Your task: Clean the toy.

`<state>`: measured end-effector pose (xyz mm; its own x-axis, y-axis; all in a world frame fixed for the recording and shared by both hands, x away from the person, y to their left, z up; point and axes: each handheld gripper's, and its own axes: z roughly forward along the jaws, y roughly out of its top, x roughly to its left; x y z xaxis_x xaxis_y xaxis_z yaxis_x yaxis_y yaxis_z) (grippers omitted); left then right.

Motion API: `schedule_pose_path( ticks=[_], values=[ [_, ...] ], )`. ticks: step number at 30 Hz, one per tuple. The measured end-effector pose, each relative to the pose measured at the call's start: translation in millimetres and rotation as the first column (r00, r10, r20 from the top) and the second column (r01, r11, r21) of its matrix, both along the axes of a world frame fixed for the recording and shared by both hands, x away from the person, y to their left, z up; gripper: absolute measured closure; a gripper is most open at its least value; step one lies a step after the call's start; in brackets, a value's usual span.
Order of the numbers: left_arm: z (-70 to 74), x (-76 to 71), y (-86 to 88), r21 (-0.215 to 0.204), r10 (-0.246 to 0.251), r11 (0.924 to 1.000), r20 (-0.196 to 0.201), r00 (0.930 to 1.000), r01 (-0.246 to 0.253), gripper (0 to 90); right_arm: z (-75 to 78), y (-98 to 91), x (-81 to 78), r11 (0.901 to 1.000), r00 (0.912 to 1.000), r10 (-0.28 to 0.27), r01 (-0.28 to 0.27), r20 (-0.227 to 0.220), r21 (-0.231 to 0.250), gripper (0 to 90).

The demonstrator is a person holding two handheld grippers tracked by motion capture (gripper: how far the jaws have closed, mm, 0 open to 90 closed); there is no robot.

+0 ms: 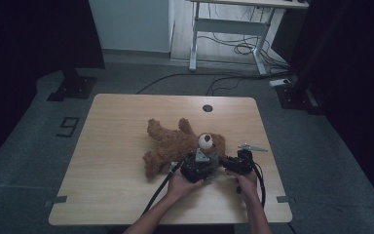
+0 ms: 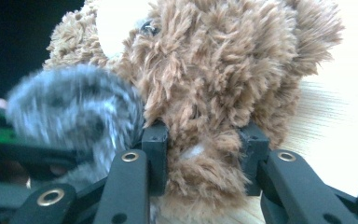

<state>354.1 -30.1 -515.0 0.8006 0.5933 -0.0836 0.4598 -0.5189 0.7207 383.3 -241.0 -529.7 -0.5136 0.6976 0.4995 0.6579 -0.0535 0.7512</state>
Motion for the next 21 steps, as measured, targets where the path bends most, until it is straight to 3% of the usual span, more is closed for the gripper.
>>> schedule_pose_path(
  ticks=[6,11,21],
  values=[
    [-2.6,-3.2,6.7,0.01,-0.006,0.9999,-0.008,1.0,0.006,76.5,-0.1,-0.6,0.1,0.9999,0.9999,0.014,-0.014,0.008,-0.005,63.7],
    [6.9,-2.2,32.3,-0.025,0.055,0.9982,0.001,0.9985,-0.055,76.5,-0.7,-0.9,0.2,0.9997,0.9996,0.022,-0.022,0.019,-0.004,63.2],
    [17.0,-9.4,73.5,-0.055,0.112,0.9923,0.016,0.9936,-0.111,76.6,-2.1,-2.7,1.1,0.9993,0.9991,0.037,-0.037,0.019,0.0,63.0]
  ],
)
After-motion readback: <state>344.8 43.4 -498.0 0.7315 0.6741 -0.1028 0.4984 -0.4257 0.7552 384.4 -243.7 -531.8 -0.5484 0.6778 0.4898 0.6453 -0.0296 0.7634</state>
